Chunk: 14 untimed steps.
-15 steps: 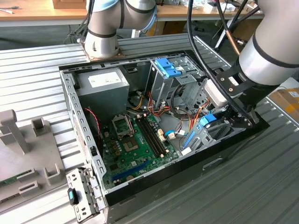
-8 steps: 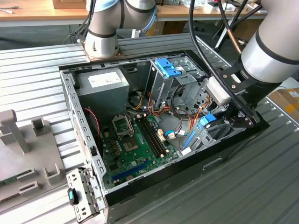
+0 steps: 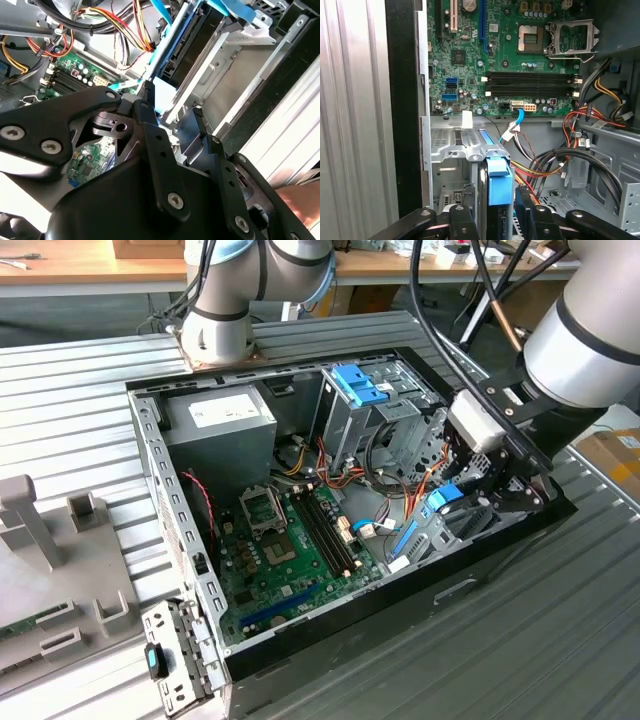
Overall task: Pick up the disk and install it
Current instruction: 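Insert the disk into the insertion slot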
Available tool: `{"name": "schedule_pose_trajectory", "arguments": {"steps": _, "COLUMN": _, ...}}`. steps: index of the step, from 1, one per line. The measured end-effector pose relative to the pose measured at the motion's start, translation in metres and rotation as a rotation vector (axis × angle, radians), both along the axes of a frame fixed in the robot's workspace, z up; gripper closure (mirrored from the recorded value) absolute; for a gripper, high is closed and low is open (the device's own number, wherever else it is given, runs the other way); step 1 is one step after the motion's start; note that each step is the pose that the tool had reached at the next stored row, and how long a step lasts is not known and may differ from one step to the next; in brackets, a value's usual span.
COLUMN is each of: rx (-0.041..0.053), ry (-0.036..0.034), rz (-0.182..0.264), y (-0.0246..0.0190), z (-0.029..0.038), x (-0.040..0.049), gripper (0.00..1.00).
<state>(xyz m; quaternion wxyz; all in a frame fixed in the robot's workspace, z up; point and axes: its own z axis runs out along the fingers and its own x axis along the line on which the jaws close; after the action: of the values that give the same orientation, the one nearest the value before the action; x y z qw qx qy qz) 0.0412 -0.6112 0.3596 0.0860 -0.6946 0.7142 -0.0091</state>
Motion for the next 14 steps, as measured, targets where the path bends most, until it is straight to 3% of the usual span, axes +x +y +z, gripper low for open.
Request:
{"name": "schedule_pose_trajectory", "arguments": {"steps": 3, "rx": -0.0016, "ry": 0.0023, "rz": -0.007, "y": 0.0002, "z": 0.0000, "x": 0.0004, "gripper": 0.55}}
{"name": "schedule_pose_trajectory", "arguments": {"steps": 8, "rx": -0.0015, "ry": 0.0056, "rz": -0.023, "y": 0.0101, "z": 0.0000, "x": 0.0061, "gripper": 0.55}}
{"name": "schedule_pose_trajectory", "arguments": {"steps": 14, "rx": -0.0015, "ry": 0.0056, "rz": -0.024, "y": 0.0109, "z": 0.0000, "x": 0.0061, "gripper": 0.55}}
